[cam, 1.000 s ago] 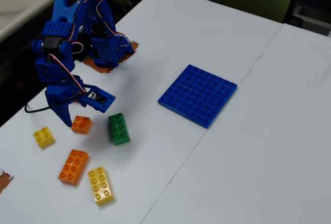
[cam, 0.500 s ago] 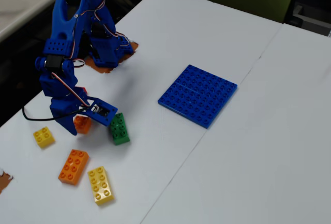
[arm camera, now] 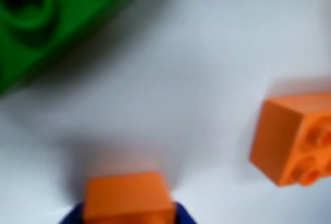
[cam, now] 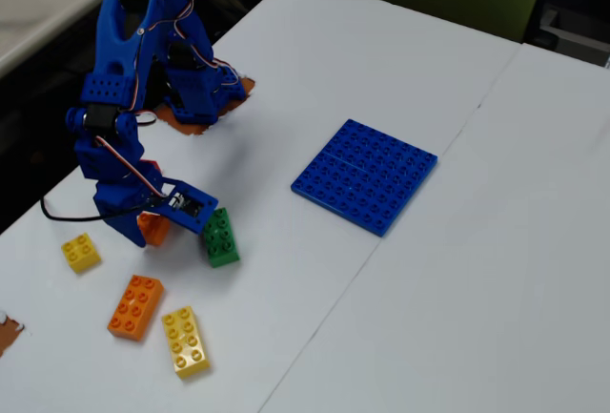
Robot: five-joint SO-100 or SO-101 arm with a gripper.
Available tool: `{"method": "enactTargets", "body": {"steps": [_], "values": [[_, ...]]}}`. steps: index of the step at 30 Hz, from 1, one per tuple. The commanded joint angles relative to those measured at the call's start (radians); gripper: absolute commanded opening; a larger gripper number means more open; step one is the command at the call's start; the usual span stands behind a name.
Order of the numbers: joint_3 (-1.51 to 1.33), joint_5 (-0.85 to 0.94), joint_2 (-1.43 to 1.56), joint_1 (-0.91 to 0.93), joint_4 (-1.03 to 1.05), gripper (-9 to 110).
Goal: Pick up the 2x2 orange block and go up the 8x8 blue block.
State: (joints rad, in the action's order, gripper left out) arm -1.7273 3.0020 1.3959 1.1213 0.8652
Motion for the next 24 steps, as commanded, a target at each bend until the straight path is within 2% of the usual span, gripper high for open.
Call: {"method": "enactTargets", "body": {"steps": [1,12,17,24], "values": [[0.017,-0.023,0.035,-0.017,-0.005,0],[-0.034,-0.072,0.218,-0.046,0.089,0],[-0.028,-0.101,0.373,-0.066,0.224,0],[0.009,-0.232,0.560,-0.123,0.425,0]]}}
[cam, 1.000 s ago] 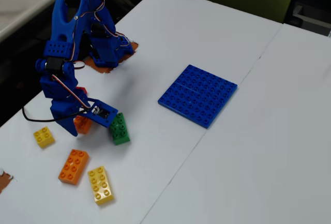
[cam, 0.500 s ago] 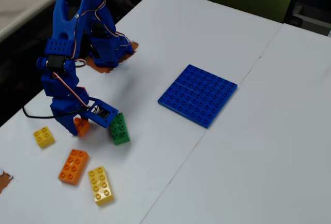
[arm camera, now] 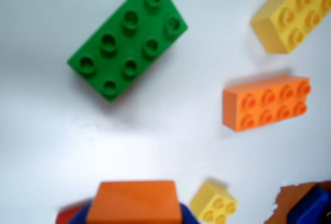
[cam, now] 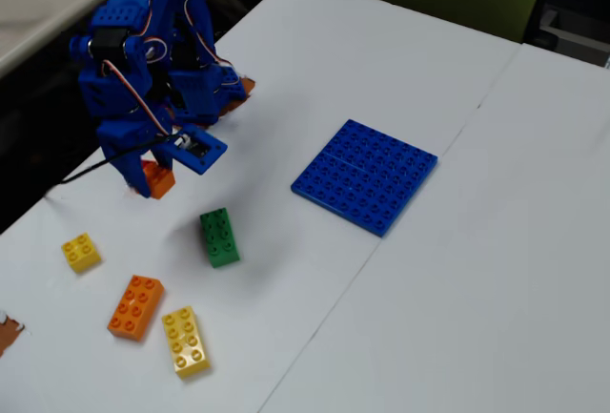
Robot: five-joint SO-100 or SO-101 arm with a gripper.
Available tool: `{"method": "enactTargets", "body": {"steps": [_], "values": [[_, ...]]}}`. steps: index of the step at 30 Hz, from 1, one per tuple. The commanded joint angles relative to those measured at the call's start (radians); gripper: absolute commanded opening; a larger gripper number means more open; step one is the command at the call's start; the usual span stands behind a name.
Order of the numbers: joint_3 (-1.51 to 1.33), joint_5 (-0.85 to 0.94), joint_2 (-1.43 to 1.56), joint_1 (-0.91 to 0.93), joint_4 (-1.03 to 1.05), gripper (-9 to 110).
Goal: Pick up the 2x2 orange block and go up the 8x8 blue block.
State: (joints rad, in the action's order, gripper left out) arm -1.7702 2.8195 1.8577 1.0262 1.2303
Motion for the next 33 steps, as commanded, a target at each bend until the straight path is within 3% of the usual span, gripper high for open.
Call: {"method": "enactTargets", "body": {"steps": [1,9,19,33], "values": [[0.049,-0.075,0.123,-0.037,0.083,0],[-0.021,-0.383,0.347,-0.207,0.186,0],[0.072,-0.635,0.367,-0.402,0.290,0],[0.080,-0.928,0.261,-0.661,0.170,0]]}}
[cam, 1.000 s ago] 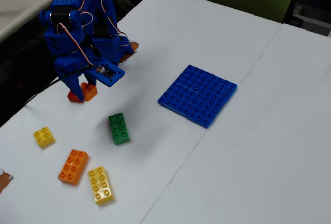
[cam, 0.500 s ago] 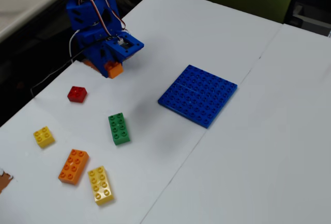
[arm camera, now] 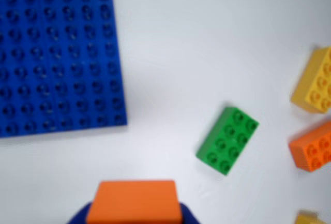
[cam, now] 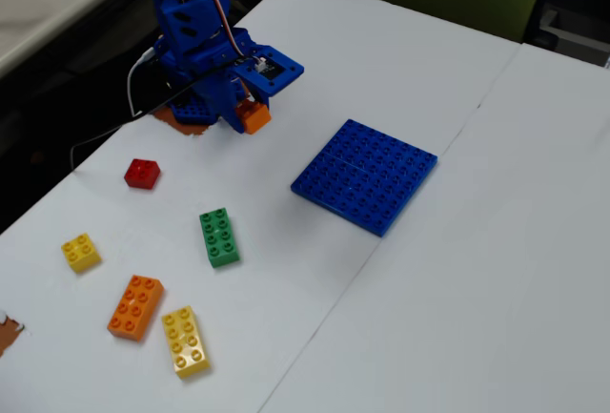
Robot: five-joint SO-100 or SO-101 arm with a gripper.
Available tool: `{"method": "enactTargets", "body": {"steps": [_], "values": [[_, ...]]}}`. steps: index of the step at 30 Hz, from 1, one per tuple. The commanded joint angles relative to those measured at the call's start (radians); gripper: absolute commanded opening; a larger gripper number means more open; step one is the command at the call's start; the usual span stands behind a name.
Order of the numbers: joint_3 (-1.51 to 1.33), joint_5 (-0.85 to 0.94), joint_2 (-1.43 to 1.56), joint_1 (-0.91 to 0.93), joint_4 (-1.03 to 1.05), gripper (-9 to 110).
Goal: Pick up the 2x2 orange block and go up the 8x8 blue block.
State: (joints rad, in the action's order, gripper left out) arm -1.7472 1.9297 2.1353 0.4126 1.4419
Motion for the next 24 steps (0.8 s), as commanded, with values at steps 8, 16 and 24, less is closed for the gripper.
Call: {"method": "enactTargets", "body": {"steps": [8,16,24], "values": [[0.331,-0.140,-0.264,-0.166,0.049,0],[0.515,-0.258,-0.468,-0.270,0.072,0],[0.666,-0.356,-0.680,-0.370,0.086,0]]}}
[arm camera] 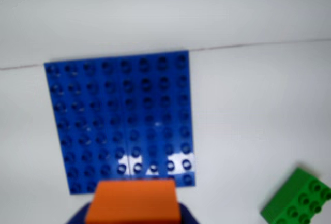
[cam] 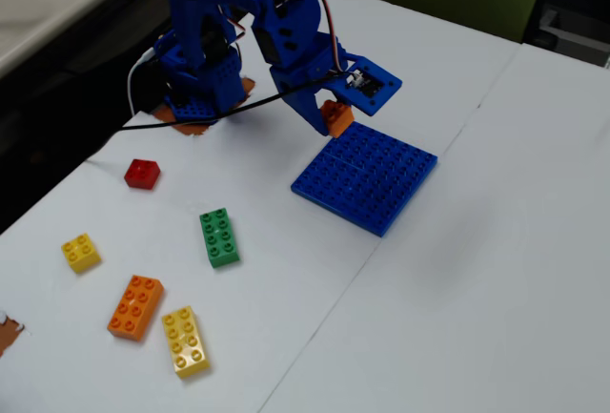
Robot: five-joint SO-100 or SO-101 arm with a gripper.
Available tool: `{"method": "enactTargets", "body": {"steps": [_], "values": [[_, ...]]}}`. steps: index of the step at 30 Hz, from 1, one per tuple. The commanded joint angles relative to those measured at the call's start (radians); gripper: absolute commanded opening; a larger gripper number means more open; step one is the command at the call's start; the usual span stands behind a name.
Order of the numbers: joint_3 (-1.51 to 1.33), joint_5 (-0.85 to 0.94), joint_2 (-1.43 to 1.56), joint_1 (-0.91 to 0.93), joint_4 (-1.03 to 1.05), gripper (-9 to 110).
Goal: Pick up the 2x2 orange block and go up the 8x8 blue block.
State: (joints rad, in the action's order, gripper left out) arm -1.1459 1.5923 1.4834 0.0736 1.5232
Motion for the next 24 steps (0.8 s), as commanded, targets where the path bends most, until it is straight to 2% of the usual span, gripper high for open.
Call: {"method": "enactTargets", "body": {"steps": [1,24], "values": [[0.064,-0.025,-0.043,-0.041,0.002,0],[0.278,-0.074,-0.278,-0.121,0.049,0]]}}
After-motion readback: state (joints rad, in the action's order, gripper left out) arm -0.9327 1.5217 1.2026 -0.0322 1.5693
